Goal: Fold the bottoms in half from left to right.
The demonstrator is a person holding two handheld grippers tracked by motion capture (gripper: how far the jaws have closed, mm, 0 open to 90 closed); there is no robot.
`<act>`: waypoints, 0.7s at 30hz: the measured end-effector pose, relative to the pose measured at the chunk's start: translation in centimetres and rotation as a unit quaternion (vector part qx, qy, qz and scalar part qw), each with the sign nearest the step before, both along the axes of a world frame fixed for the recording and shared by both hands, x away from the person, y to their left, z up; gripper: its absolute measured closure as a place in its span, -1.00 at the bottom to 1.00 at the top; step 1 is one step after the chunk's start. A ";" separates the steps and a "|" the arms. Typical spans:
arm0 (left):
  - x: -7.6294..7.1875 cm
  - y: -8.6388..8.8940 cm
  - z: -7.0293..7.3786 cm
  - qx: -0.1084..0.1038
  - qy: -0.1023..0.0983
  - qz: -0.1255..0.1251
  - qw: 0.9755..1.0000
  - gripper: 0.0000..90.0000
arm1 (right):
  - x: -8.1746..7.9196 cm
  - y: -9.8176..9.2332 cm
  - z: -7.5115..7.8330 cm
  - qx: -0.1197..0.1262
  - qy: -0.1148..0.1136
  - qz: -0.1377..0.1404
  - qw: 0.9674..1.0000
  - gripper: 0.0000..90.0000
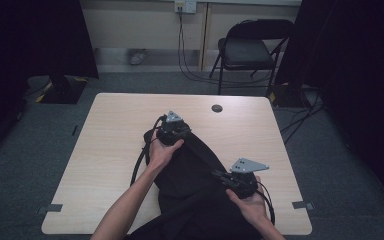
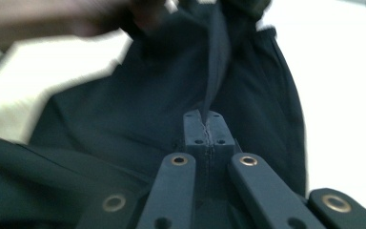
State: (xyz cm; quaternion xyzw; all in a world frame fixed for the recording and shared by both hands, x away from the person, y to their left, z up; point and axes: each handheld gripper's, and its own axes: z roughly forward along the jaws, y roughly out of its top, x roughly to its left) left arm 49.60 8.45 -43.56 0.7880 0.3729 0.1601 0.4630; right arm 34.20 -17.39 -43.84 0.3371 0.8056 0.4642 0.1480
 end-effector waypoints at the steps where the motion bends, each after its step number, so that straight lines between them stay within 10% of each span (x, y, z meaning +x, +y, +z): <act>1: -0.2 0.3 0.3 -0.007 -0.006 0.002 1.000 0.53 | 0.2 -0.4 -0.5 -0.006 0.007 -0.006 1.000 0.98; 8: -1.8 3.8 2.7 -0.009 -0.038 0.018 0.999 0.27 | 0.6 -2.1 -2.2 -0.039 0.033 -0.034 0.998 0.97; 15: -5.5 6.9 0.9 0.019 -0.002 -0.007 1.000 0.40 | 0.2 -3.5 -1.7 -0.070 0.015 -0.085 0.994 0.54; 21: -9.3 7.6 -1.4 0.045 0.033 -0.056 0.997 0.60 | -1.2 -0.7 -0.4 -0.032 -0.008 -0.030 0.999 0.51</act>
